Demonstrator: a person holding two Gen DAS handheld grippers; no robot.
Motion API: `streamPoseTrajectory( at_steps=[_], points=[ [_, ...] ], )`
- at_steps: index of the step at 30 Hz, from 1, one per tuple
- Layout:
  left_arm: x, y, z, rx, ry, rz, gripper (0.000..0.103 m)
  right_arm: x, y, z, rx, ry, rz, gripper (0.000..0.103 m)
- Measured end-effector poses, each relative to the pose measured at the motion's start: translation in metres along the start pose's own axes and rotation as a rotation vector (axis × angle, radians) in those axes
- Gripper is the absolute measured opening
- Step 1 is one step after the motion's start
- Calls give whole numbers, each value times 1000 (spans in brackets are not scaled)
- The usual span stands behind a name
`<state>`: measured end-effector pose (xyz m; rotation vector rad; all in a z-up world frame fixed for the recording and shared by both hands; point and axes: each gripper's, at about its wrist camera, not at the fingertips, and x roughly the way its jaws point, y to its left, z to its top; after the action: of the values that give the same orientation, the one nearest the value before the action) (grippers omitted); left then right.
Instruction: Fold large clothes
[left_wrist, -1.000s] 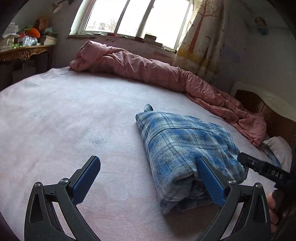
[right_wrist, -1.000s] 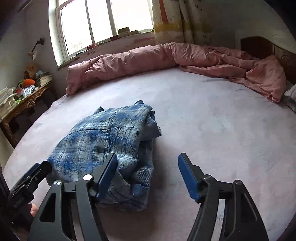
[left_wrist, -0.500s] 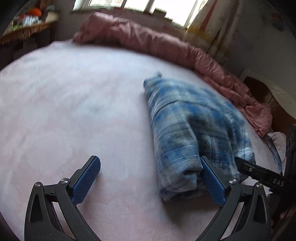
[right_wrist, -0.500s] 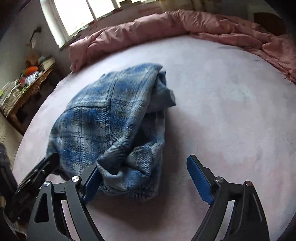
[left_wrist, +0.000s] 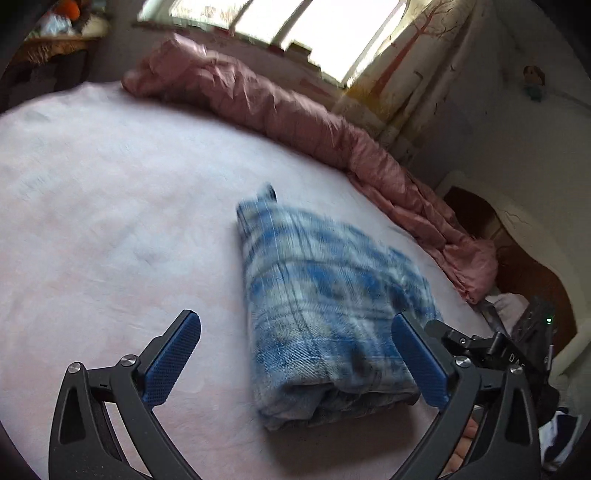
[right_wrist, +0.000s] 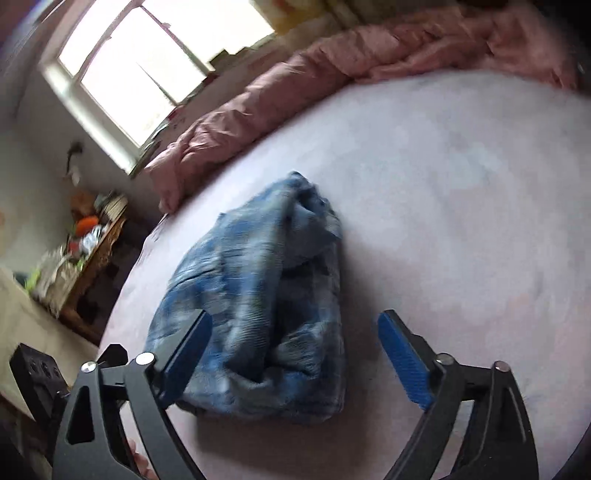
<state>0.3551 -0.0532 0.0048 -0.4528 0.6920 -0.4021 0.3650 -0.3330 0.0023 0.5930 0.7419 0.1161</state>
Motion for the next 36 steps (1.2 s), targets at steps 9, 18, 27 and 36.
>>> streamPoseTrajectory(
  at_steps=[9, 18, 27, 36],
  points=[
    [32, 10, -14, -73, 164, -79, 102, 45, -10, -4, 39, 173, 113, 93],
    [11, -29, -22, 119, 58, -50, 41, 42, 1, -12, 19, 95, 123, 45],
    [-19, -109, -22, 263, 5, -153, 41, -53, 1, -5, -56, -57, 99, 43],
    [27, -253, -45, 397, 15, -344, 42, -186, -73, 37, -95, -273, -95, 43]
  ],
)
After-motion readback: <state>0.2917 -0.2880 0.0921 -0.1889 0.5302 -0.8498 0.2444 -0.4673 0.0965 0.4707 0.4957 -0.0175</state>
